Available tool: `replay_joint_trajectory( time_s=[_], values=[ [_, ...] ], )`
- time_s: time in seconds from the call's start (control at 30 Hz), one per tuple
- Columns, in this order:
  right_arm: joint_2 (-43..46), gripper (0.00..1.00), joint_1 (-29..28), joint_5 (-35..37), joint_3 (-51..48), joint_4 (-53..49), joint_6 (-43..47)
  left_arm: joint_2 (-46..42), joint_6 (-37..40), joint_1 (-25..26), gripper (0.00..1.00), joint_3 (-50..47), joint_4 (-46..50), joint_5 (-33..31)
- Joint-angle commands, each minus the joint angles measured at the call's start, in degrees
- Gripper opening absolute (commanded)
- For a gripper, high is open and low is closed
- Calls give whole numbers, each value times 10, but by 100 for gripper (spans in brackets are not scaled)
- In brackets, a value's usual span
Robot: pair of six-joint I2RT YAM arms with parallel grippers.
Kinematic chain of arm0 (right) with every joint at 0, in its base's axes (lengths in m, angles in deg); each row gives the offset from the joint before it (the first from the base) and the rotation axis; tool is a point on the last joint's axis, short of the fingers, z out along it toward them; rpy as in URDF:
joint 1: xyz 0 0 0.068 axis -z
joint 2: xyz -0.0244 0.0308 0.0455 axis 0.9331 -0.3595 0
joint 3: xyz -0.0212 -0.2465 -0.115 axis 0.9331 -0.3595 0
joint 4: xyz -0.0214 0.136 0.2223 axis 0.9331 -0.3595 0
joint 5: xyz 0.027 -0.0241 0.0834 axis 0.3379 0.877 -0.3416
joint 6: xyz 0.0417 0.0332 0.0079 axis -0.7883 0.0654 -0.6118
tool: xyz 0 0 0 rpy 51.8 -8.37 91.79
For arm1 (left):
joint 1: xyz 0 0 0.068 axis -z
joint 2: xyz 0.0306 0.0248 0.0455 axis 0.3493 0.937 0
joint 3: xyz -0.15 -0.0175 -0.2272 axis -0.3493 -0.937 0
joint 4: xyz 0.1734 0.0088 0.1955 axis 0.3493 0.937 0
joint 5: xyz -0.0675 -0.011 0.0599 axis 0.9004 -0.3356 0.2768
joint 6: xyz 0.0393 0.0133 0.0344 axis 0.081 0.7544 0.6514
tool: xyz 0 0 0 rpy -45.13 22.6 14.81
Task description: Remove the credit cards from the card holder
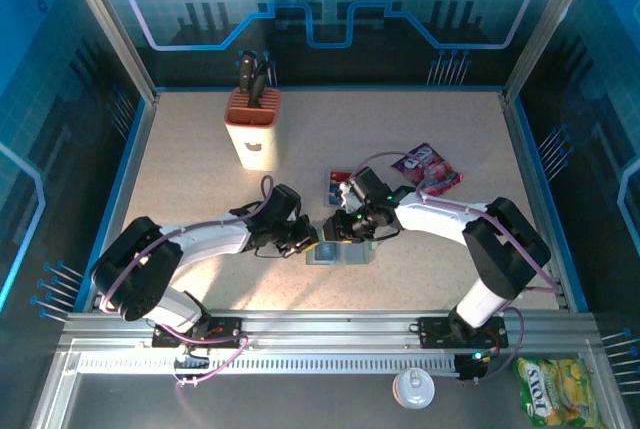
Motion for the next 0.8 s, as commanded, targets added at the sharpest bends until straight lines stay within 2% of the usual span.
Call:
replay_joint_trajectory(
  time_s=[0.0, 0.77],
  values=[
    [-12, 37, -7, -14, -2, 10, -6, 15, 18, -7, 8, 16, 18, -1],
    [-42, 38, -7, -14, -6, 24, -6, 40, 31, -13, 3, 14, 36, -7]
  ],
)
